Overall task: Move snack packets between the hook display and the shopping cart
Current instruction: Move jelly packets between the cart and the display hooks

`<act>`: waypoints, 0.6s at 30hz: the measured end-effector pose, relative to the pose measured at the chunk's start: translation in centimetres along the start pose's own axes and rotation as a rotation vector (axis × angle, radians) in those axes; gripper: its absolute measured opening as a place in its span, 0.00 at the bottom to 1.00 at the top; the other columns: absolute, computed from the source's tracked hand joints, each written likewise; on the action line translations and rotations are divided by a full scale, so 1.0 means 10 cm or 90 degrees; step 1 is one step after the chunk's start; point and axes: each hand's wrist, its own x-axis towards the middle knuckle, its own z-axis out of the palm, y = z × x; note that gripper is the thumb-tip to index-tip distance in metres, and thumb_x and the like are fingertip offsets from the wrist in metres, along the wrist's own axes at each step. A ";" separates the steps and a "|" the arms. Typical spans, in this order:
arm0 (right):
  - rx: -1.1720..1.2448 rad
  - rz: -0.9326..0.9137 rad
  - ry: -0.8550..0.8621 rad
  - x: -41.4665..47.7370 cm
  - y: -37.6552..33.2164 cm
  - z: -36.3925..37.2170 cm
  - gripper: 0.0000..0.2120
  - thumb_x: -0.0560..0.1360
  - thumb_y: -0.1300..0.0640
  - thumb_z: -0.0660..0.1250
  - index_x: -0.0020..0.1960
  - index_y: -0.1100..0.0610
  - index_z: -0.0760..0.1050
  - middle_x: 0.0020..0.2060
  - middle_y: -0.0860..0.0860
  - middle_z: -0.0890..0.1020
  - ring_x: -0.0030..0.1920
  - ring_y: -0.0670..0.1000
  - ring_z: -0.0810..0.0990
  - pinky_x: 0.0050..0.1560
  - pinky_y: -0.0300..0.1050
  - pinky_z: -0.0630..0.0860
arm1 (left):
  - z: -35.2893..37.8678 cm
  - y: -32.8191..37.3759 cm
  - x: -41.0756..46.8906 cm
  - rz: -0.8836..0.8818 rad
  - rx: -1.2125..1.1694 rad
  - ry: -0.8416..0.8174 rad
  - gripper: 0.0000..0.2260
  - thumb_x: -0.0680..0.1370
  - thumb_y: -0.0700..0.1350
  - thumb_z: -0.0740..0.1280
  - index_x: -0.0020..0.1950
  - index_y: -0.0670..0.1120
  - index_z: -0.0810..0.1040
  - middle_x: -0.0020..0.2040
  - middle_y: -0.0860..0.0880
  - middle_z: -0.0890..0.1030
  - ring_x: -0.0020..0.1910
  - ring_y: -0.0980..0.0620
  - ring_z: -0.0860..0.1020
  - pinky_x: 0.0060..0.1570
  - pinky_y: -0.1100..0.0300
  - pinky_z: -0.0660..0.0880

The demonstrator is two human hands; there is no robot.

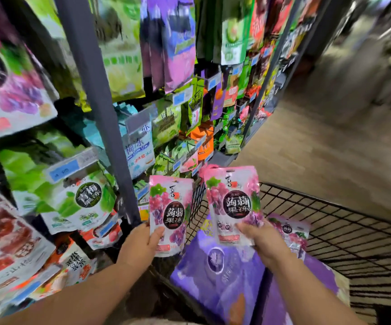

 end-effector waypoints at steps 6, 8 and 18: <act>0.005 -0.070 -0.092 0.03 -0.47 0.50 0.39 0.46 0.51 0.86 0.53 0.63 0.79 0.49 0.64 0.84 0.42 0.57 0.83 0.44 0.51 0.79 | -0.56 0.22 -0.09 -0.027 -0.147 0.069 0.19 0.80 0.59 0.58 0.40 0.48 0.80 0.38 0.49 0.81 0.40 0.52 0.78 0.42 0.58 0.66; 0.005 -0.094 -0.155 0.00 -0.65 0.77 0.37 0.43 0.54 0.87 0.50 0.64 0.81 0.45 0.64 0.85 0.40 0.58 0.85 0.39 0.51 0.81 | -0.79 0.25 -0.17 -0.023 -0.235 0.113 0.19 0.79 0.59 0.61 0.36 0.48 0.76 0.36 0.47 0.81 0.41 0.48 0.78 0.42 0.57 0.68; -0.064 -0.144 -0.324 0.05 -0.94 1.92 0.45 0.46 0.54 0.87 0.60 0.65 0.77 0.54 0.66 0.82 0.52 0.64 0.83 0.52 0.58 0.81 | -1.80 0.12 -0.46 -0.091 -0.377 0.323 0.09 0.80 0.52 0.62 0.48 0.47 0.74 0.41 0.48 0.77 0.47 0.45 0.76 0.45 0.56 0.69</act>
